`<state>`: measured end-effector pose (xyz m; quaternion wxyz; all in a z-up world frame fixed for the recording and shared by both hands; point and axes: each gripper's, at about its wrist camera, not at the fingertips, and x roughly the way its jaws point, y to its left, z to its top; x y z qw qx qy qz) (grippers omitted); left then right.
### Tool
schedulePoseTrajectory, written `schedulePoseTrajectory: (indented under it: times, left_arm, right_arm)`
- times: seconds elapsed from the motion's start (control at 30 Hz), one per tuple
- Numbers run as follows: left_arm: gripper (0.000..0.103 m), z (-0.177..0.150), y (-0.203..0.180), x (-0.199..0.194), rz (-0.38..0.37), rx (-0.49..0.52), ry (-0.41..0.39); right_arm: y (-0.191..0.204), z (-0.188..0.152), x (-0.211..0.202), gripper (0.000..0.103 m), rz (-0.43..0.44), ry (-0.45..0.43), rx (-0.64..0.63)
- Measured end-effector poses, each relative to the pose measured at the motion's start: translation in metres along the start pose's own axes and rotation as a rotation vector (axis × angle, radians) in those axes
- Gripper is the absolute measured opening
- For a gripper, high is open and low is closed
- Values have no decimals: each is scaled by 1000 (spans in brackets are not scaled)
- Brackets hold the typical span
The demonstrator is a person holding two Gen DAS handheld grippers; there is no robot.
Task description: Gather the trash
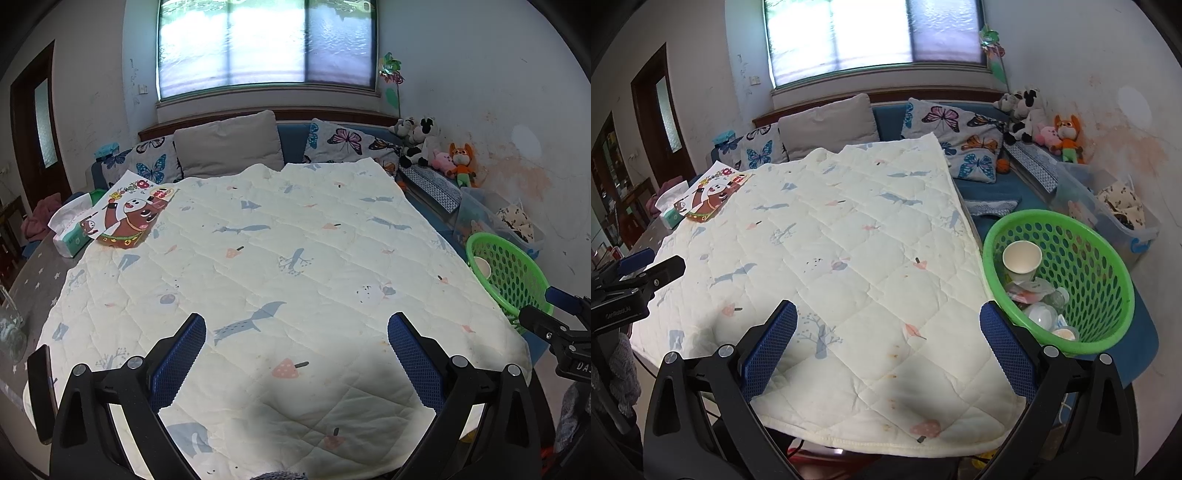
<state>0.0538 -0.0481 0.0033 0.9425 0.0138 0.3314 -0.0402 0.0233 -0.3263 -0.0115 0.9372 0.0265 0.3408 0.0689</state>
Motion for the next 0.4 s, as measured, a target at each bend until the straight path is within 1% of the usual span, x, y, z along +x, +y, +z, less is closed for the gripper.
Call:
schedulePoseTrajectory:
  times: [0.4]
  left_arm:
    - [96,1,3,4,18,-21,16]
  right_arm:
    - [0,0,0,99,3,0,-1]
